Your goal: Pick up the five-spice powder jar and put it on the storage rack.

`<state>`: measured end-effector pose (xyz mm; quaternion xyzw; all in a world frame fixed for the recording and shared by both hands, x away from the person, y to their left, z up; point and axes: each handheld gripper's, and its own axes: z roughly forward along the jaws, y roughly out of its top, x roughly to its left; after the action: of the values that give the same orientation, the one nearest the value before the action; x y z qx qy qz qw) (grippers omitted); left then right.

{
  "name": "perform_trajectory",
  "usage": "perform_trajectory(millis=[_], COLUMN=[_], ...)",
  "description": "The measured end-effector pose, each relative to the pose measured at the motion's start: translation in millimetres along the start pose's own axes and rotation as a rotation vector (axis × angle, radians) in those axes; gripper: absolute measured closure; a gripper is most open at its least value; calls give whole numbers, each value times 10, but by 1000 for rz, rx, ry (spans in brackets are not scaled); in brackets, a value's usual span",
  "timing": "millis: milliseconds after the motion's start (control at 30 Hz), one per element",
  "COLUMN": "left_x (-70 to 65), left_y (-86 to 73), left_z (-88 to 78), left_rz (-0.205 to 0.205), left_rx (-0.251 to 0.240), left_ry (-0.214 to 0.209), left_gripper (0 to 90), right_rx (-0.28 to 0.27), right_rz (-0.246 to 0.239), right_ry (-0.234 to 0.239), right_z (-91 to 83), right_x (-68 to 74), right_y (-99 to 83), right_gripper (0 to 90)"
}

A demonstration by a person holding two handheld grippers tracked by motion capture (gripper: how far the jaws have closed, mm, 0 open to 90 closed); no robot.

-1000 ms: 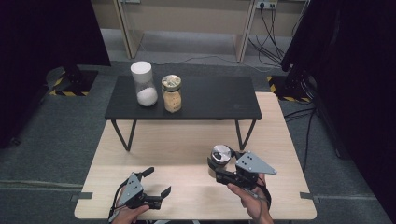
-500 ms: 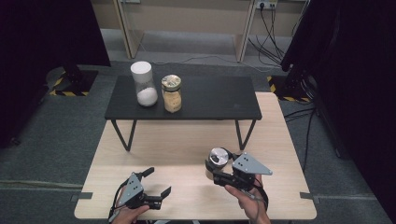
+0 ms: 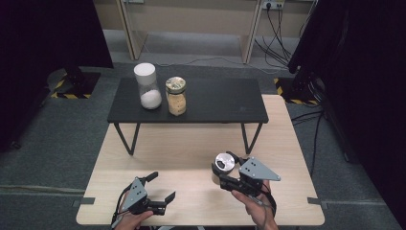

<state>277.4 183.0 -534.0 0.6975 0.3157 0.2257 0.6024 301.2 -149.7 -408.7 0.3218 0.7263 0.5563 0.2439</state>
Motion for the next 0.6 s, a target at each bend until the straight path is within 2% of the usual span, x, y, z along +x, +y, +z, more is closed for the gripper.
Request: perform_trajectory(millis=[67,133,233,600], left_x=[0,0,1,3], left_y=[0,0,0,-1], left_z=[0,0,0,-2], left_rz=[1,1,-1,-3], left_rx=[0,0,0,-2], left_ry=[0,0,0,0], left_gripper=[33,33,33,34], right_rx=[-2,-14,-20,-34], right_rz=[-18,-11,-29,-23], right_ry=[-1,-3,-7,-2], right_z=[-4,-14,-36,-70], right_x=[3,-6,5,-21], right_y=[13,27,56,146], right_gripper=[349,350,350,350])
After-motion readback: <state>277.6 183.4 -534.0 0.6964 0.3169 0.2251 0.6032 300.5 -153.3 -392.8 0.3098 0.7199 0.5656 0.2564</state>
